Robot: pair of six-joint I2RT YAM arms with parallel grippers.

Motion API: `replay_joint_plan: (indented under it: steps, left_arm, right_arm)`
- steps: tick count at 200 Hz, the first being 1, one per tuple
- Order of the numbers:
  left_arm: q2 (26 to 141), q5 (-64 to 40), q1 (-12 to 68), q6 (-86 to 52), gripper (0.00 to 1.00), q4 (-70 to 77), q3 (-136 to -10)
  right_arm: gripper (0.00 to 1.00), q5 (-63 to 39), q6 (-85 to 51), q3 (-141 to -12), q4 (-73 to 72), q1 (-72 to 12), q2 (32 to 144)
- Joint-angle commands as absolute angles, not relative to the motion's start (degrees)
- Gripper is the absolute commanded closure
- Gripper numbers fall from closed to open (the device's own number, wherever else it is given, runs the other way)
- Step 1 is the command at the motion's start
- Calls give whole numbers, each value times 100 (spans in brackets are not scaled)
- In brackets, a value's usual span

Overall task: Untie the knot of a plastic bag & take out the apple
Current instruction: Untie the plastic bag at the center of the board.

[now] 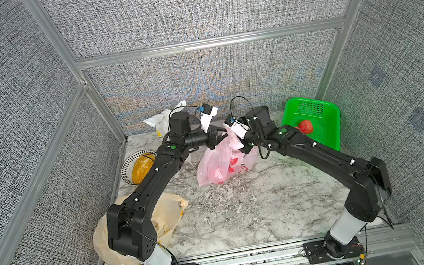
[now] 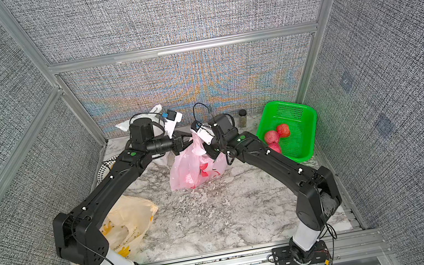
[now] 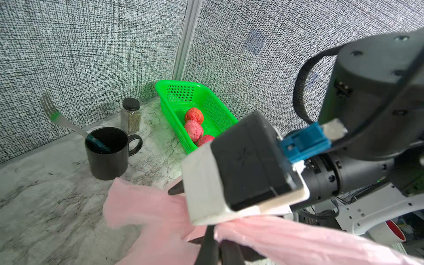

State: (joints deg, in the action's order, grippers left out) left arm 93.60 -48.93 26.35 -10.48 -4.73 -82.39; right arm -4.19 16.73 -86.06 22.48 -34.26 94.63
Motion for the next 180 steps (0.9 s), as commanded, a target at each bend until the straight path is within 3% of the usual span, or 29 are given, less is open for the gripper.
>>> replay_joint_plan:
  steps: [1,15,30,46,72,180]
  left_arm:
    - [9372,-5035,2596,-1009,89,-143,-8245]
    - [9423,-4952,2575,-1148,81,-21,-8265]
    - [9476,-4824,2544,-1272,69,43,-8335]
    - [9457,-4495,2536,-1417,53,158,-8363]
    - [9159,-3676,2528,-1938,41,604,-8031]
    - [6708,-780,2528,-2856,24,-215,-6503]
  right_arm:
    - [70,-886,1520,-8520,2306,-3450,9477]
    - [83,-953,1428,-8429,2460,-3454,9442]
    - [91,-1058,1277,-8220,2508,-3441,9345]
    - [97,-1249,980,-7977,2454,-3379,9241]
    - [100,-1578,433,-7862,2566,-3254,9202]
    - [100,-2147,-1902,-6911,1840,-3050,8261]
